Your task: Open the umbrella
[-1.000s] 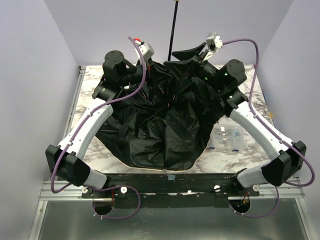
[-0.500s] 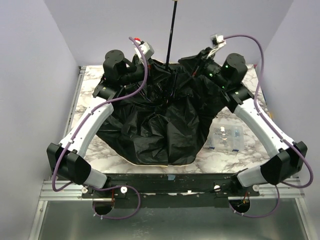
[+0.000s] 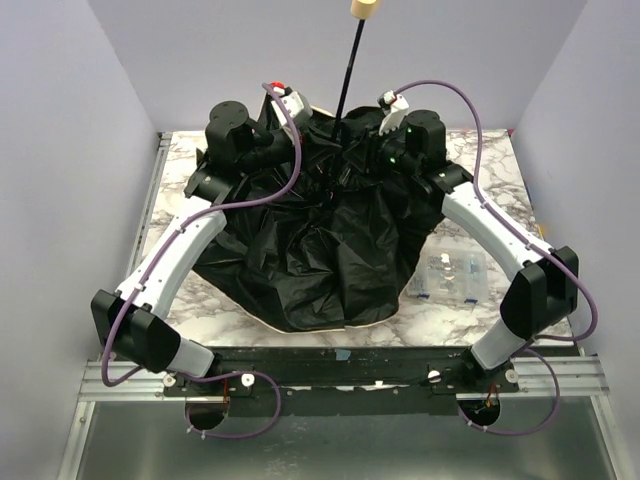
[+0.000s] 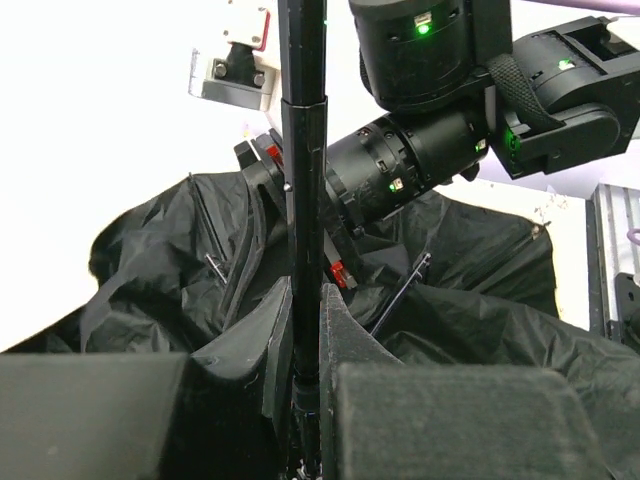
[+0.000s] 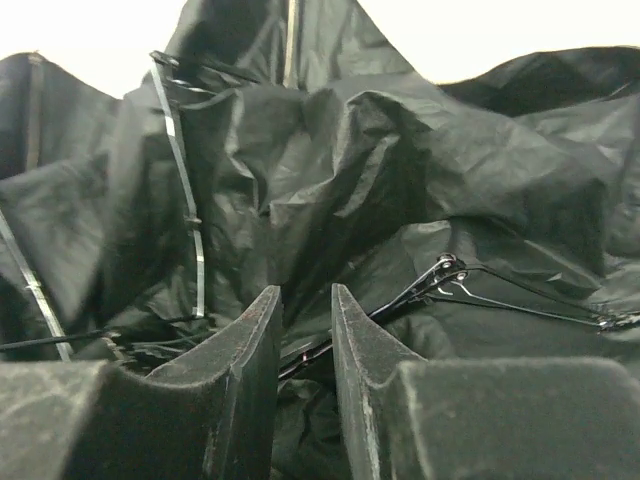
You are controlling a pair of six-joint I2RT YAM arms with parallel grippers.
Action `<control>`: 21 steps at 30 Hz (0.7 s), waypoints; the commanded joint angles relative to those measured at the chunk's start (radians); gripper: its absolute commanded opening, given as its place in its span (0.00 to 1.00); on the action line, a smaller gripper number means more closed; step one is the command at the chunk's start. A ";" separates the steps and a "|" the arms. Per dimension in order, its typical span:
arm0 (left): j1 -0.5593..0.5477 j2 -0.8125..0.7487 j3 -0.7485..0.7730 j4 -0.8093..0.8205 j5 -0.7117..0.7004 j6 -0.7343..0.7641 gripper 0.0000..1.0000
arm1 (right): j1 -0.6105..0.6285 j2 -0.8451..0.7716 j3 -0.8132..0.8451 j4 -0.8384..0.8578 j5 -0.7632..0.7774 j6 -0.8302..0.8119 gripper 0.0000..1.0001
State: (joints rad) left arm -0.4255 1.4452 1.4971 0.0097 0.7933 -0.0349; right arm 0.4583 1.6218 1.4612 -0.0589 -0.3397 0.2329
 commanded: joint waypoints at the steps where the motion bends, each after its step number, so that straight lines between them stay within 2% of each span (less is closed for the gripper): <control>1: 0.018 -0.093 -0.015 0.081 -0.004 0.056 0.00 | -0.023 0.018 0.006 -0.063 0.146 -0.111 0.32; 6: 0.030 -0.095 -0.023 0.070 -0.006 0.086 0.00 | -0.071 0.041 0.050 -0.063 0.097 -0.144 0.40; 11: 0.030 -0.055 0.008 0.065 -0.059 0.098 0.00 | -0.071 -0.001 0.113 -0.039 -0.182 -0.115 0.57; 13: 0.030 -0.039 0.022 0.066 -0.095 0.103 0.00 | -0.072 -0.029 0.128 -0.021 -0.264 -0.074 0.61; 18: 0.030 -0.002 0.059 0.065 -0.179 0.092 0.00 | -0.052 -0.100 0.100 0.024 -0.341 0.006 0.61; 21: 0.028 0.012 0.075 0.065 -0.220 0.070 0.00 | -0.023 -0.125 0.071 0.050 -0.331 0.071 0.53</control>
State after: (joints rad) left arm -0.4000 1.4460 1.5097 0.0101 0.6704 0.0414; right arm 0.3965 1.5547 1.5528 -0.0628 -0.5903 0.2050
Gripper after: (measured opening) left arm 0.104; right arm 0.571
